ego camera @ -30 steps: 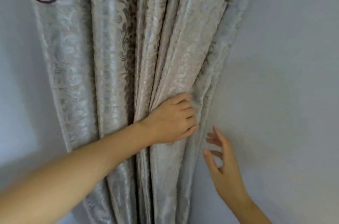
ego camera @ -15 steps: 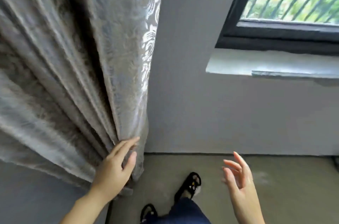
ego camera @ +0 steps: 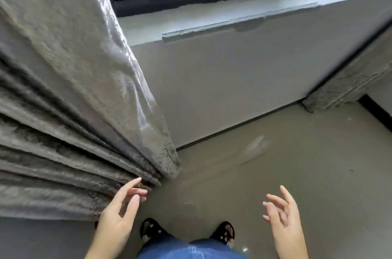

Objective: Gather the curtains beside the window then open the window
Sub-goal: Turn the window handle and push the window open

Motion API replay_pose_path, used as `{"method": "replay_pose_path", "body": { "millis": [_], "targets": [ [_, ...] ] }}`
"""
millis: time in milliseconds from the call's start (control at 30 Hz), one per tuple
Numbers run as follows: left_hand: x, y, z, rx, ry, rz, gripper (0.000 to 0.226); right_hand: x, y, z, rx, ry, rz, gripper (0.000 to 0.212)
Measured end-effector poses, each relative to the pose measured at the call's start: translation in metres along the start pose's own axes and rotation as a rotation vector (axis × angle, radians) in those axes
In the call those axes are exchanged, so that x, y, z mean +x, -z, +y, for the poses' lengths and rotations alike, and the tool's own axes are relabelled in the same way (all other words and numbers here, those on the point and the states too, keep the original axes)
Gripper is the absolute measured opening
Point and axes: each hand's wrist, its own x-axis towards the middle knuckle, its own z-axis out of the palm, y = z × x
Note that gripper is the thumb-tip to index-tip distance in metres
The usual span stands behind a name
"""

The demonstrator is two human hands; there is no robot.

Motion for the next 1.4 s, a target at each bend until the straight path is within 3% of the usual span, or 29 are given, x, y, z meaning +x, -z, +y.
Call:
{"method": "replay_pose_path", "body": {
  "millis": [333,700,967,1133,1400],
  "targets": [
    [0.019,-0.138,0.056,-0.035,-0.002,-0.032,0.028,0.077,0.113,0.008,0.035,0.033,0.051,0.052],
    [0.125,-0.198,0.116,-0.046,-0.112,-0.005,0.028,0.199,0.124,-0.024,0.079,0.127,0.053,0.044],
    [0.262,-0.207,0.182,-0.074,-0.255,0.035,0.030,0.328,0.082,-0.121,0.121,0.356,0.093,0.028],
    [0.323,-0.198,0.219,-0.085,-0.336,0.082,0.030,0.395,0.055,-0.189,0.135,0.505,0.004,0.053],
    [0.392,-0.185,0.300,-0.086,-0.524,0.246,0.033,0.494,0.017,-0.328,0.113,0.807,-0.221,0.048]
  ]
}}
